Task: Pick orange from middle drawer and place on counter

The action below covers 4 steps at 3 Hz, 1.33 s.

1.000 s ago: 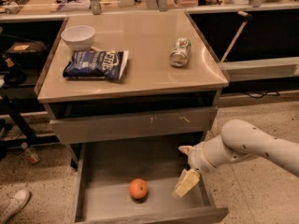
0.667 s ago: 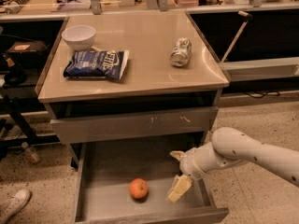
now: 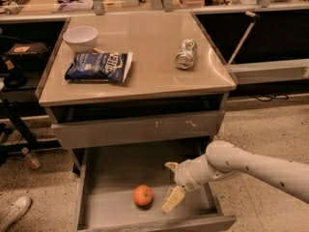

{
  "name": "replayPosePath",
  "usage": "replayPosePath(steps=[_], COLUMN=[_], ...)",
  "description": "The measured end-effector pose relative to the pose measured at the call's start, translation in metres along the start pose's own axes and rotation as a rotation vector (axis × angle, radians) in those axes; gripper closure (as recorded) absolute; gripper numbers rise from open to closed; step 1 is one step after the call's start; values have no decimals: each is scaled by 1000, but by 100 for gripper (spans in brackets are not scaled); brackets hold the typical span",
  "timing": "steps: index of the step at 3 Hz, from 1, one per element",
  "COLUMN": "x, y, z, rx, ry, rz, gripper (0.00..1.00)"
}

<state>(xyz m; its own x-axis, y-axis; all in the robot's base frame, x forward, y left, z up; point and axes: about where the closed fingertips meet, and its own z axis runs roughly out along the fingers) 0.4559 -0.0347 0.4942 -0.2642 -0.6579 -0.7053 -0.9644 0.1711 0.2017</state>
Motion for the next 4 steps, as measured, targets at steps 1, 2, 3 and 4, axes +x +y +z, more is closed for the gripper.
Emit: replayPosePath(steps=[1, 2, 3, 4], x=[1, -11, -19, -24], y=[5, 5, 7, 7], z=[12, 32, 49, 70], rx=[-9, -11, -20, -36], ry=[-14, -78, -128, -160], rz=[-13, -43, -57, -65], gripper=[0, 0, 0, 0])
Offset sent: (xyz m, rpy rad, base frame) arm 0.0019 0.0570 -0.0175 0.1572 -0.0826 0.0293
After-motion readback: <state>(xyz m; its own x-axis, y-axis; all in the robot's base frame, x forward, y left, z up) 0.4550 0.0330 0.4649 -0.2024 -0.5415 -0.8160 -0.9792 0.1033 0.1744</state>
